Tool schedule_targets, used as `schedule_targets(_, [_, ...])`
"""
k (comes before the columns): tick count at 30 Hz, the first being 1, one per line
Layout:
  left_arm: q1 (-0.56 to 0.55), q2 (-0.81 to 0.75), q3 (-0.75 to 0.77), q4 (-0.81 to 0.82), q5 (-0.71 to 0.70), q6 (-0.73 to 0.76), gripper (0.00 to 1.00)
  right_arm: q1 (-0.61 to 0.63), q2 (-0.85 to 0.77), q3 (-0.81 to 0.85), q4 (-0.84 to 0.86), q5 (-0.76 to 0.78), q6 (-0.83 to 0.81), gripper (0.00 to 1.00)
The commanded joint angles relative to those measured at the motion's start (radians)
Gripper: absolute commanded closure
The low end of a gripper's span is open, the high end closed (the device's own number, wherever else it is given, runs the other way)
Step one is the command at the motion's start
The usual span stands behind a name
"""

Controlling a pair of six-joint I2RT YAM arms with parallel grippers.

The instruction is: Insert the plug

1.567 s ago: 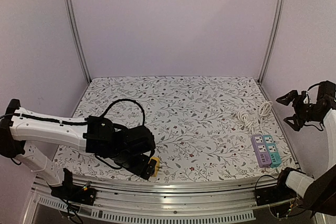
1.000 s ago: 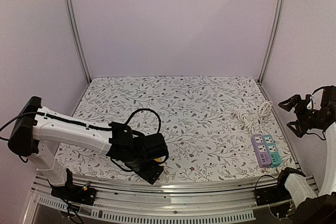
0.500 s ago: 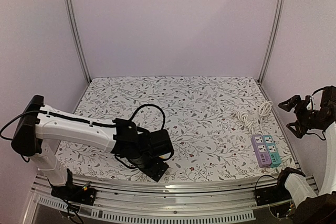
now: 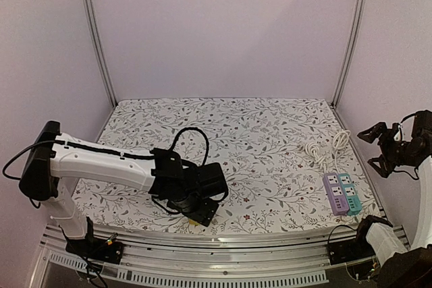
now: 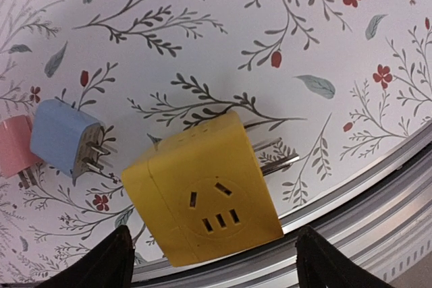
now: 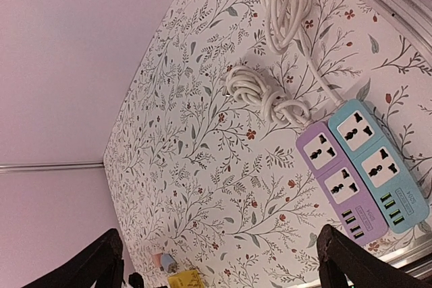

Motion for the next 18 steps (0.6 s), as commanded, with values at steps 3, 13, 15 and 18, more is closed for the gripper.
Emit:
schedule_targets(3, [0.012,0.044,0.049,-0.006,0.018,-0.045,0.16,0.004,0.01,0.001,0.005,-0.007,0.0,0.01])
schedule_targets(13, [0.005,0.094,0.079,-0.087,-0.056,-0.096,0.27,0.005,0.017,0.0,-0.002,-0.009,-0.019,0.01])
schedule_targets(15, [0.006,0.1,0.081,-0.081,-0.053,-0.094,0.27,0.005,0.022,0.0,-0.001,-0.011,-0.024,0.01])
schedule_targets(18, [0.006,0.106,0.082,-0.068,-0.049,-0.093,0.38,0.005,0.028,-0.001,0.001,-0.013,-0.029,0.01])
